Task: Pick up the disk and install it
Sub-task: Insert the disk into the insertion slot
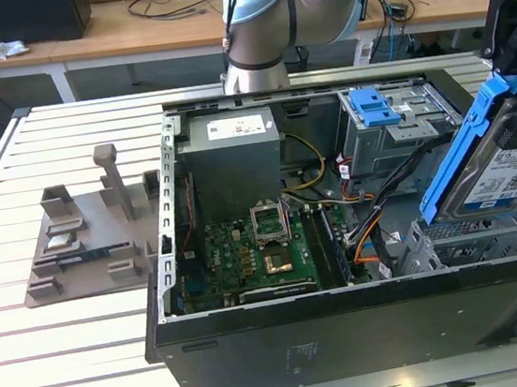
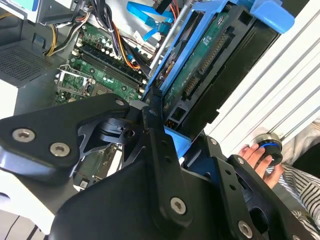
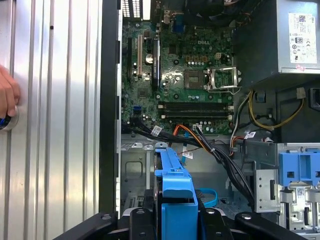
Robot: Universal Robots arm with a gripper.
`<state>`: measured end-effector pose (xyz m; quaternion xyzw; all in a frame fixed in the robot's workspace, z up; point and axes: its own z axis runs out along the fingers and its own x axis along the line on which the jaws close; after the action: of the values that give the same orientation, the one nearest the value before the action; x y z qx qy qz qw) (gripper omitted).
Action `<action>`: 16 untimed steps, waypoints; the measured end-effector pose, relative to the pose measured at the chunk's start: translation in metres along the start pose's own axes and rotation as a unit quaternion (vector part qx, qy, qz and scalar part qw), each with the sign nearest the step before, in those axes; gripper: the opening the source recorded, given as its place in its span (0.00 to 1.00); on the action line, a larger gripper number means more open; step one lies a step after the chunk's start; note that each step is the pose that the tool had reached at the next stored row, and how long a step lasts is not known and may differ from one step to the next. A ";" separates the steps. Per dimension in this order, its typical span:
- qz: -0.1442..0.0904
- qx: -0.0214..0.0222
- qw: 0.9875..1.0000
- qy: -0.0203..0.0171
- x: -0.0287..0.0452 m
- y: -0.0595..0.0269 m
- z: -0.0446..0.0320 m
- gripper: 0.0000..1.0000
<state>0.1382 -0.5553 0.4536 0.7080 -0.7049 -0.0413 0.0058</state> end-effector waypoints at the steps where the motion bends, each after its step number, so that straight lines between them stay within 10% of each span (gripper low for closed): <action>1: 0.000 0.000 1.000 0.000 0.0000 0.0000 0.0000 0.37; 7: 0.000 0.000 1.000 0.000 0.0000 -0.0002 0.0002 0.37; 16: 0.002 0.000 1.000 0.014 -0.0053 -0.0035 0.0088 0.37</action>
<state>0.1411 -0.5495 0.4449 0.7074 -0.7059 -0.0314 0.0157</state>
